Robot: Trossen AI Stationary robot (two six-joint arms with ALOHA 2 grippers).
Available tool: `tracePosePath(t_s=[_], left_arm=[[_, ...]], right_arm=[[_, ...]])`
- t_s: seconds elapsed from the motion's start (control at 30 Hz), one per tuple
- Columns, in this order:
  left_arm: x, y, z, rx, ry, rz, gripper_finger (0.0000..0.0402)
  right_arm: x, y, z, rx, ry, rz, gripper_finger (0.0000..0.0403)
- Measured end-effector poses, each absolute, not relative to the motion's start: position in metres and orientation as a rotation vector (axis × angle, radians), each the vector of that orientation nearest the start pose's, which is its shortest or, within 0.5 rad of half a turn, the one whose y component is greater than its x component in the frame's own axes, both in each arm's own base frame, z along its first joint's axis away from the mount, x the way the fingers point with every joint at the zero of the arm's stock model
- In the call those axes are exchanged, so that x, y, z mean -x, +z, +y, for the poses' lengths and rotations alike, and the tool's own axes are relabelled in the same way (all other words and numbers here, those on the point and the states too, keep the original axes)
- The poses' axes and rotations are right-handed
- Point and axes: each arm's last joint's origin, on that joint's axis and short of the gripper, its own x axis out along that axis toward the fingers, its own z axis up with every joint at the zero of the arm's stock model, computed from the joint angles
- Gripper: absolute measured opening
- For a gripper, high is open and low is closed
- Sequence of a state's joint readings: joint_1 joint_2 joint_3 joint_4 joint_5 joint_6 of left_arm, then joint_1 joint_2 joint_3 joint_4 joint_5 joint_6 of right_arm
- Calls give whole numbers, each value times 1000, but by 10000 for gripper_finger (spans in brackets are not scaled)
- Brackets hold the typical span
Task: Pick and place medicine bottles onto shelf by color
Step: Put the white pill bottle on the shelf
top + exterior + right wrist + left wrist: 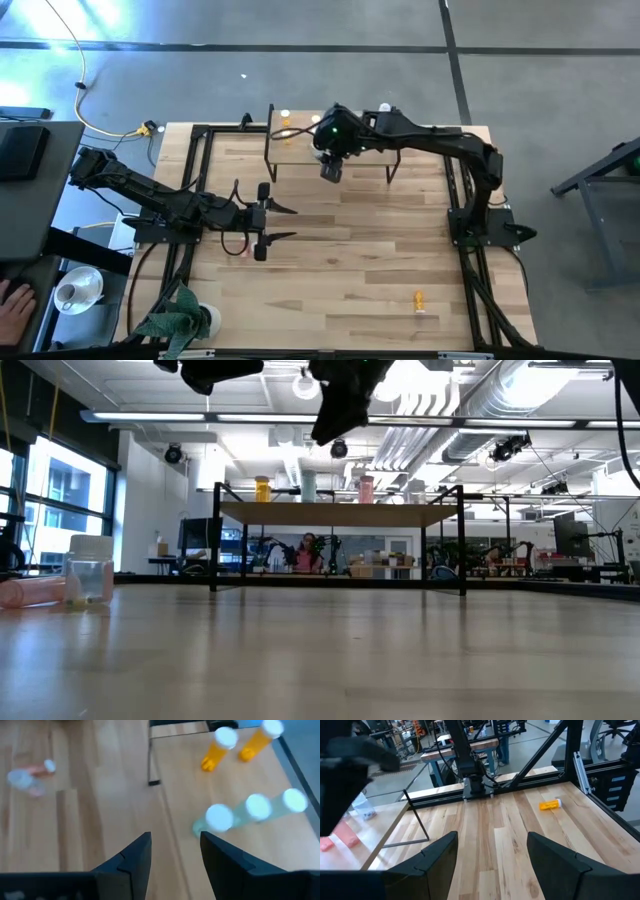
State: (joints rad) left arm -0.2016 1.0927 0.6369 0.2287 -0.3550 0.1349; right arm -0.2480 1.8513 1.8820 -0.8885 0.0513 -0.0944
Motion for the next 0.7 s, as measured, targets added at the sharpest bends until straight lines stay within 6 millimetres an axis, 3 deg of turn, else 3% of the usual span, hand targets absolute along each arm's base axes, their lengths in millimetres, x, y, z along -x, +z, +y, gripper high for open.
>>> tracePosePath(t_s=[0.37,0.5,0.7], left_arm=[[-234,262,-38,-194,138,234,227],[-234,261,-38,-197,137,243,227],[-234,260,-38,-169,140,253,227]], right_arm=[[-369,346,-46,37,-108,1094,161],[-364,332,-30,52,-71,1144,161],[-341,311,-10,5,-75,1155,161]])
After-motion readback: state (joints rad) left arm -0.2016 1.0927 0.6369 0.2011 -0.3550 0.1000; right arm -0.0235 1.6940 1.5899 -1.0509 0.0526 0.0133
